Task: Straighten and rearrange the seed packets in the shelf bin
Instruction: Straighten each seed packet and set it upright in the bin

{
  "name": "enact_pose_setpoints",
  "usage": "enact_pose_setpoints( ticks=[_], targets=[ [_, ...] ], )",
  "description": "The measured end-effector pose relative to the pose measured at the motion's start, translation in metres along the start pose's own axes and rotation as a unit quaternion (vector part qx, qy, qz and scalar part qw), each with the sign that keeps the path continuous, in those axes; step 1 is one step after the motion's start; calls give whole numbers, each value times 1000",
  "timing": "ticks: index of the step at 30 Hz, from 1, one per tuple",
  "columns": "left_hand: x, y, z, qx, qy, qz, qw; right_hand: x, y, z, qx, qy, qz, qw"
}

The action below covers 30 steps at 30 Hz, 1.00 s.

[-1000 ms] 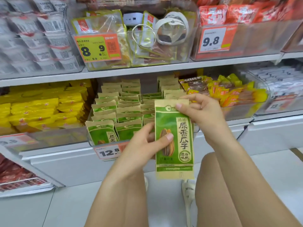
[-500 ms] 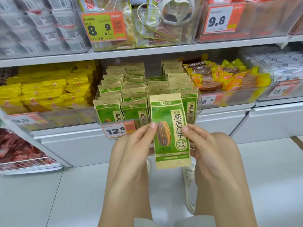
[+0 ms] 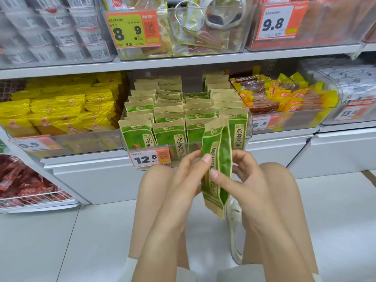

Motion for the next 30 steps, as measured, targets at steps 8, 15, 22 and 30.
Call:
enact_pose_setpoints(
  ticks=[8, 15, 22, 30],
  targets=[
    [15, 5, 0, 23, -34, 4, 999, 0, 2, 3, 64, 38, 22, 997],
    [20, 5, 8, 53, -72, 9, 996, 13, 12, 18, -1, 81, 26, 996],
    [26, 6, 6, 42, -82, -19, 996, 8, 14, 21, -5, 79, 34, 996],
    [9, 9, -16, -91, -111, 3, 990, -14, -3, 11, 116, 34, 106, 987]
  ],
)
Point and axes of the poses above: each hand's wrist, its own y-axis towards the middle knuckle, its own z-axis out of the palm, x = y × z, the point moved 3 cm from there along y, towards the middle knuckle, and after that the axes turned 14 degrees about y, right-handed, at the moved point
